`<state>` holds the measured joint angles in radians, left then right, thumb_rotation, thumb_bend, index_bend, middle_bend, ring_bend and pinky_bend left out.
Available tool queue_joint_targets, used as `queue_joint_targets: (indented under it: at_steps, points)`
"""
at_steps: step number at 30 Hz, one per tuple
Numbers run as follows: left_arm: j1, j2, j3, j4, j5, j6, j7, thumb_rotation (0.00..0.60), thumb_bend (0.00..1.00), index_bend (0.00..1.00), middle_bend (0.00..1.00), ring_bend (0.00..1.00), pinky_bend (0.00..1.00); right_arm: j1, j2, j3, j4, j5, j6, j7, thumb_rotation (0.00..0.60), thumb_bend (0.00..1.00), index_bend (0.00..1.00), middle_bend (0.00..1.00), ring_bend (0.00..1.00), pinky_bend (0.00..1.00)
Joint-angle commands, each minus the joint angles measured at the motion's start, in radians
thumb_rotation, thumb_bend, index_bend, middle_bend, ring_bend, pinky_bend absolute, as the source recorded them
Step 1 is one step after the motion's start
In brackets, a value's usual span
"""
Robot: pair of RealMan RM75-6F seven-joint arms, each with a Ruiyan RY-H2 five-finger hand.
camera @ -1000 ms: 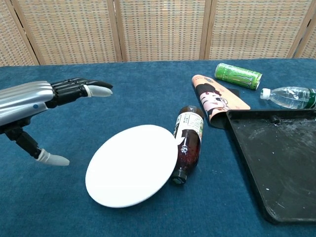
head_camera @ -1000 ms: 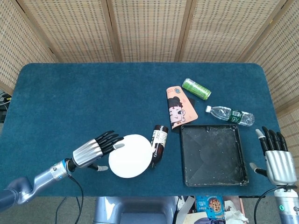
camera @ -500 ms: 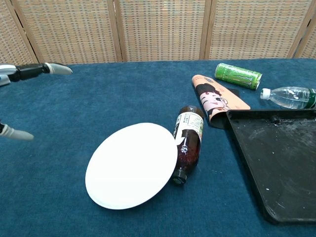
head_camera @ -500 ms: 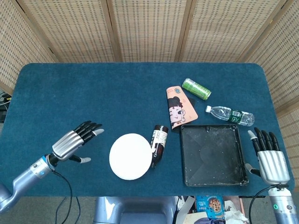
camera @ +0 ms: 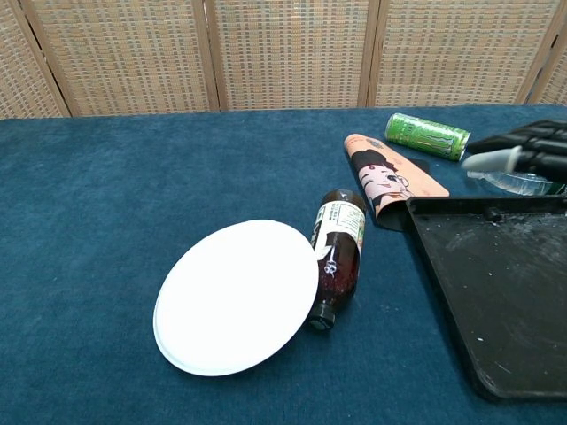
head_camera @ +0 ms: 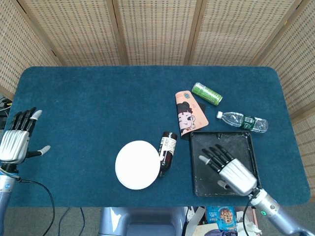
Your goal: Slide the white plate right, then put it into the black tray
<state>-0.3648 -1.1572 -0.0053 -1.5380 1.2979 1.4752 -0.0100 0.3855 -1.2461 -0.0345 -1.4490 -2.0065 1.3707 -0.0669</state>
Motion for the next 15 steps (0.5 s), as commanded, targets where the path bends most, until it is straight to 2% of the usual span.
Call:
queue_joint_targets:
  at_steps: [1,6,15]
  points:
    - [0.02,0.01,-0.023,-0.006,-0.016,0.0,0.003,0.6,0.0,0.0,0.0,0.0,0.0,0.082,-0.052,-0.006,-0.011,-0.062,-0.076,-0.03,0.6,0.0,0.0,0.0,0.0,0.0]
    - [0.026,0.013,-0.04,0.008,-0.025,-0.041,-0.007,0.6,0.0,0.0,0.0,0.0,0.0,0.189,-0.1,0.008,-0.064,-0.065,-0.233,-0.068,0.6,0.0,0.0,0.0,0.0,0.0]
    - [0.034,0.017,-0.064,0.01,-0.022,-0.071,-0.02,0.6,0.0,0.0,0.0,0.0,0.0,0.326,-0.219,0.054,-0.079,-0.029,-0.418,-0.121,0.6,0.0,0.0,0.0,0.0,0.0]
